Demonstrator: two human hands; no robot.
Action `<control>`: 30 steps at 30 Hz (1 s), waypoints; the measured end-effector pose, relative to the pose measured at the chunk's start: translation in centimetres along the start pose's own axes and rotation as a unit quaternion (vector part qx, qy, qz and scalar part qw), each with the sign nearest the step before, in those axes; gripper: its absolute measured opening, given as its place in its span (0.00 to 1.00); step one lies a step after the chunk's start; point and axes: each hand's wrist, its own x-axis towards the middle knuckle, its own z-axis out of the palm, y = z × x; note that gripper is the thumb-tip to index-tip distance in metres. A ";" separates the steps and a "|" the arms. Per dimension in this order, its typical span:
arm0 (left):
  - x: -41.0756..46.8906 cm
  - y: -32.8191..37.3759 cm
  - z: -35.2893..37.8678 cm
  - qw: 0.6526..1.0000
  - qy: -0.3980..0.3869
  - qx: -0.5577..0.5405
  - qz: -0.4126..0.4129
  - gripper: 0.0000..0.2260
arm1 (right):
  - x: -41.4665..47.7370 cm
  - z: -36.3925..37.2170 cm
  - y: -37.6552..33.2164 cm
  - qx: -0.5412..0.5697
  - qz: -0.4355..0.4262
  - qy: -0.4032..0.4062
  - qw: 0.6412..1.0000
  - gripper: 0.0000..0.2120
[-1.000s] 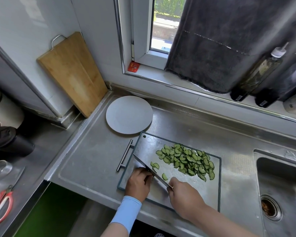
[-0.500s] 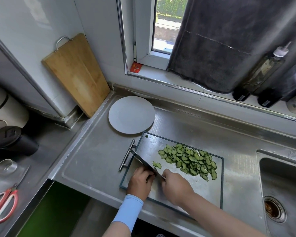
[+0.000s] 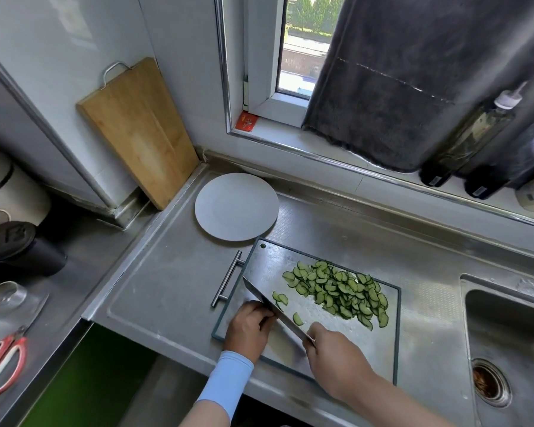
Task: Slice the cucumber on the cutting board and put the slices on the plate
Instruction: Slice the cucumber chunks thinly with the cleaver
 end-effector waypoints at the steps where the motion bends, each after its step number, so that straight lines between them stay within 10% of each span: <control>1: 0.0 0.0 0.0 1.000 0.001 0.000 0.000 0.09 | 0.0 0.0 0.0 0.001 0.002 -0.001 1.000 0.08; 30: -0.5 -0.2 0.4 1.000 0.005 0.018 -0.010 0.05 | 0.0 0.3 -0.4 0.004 -0.007 0.005 1.000 0.06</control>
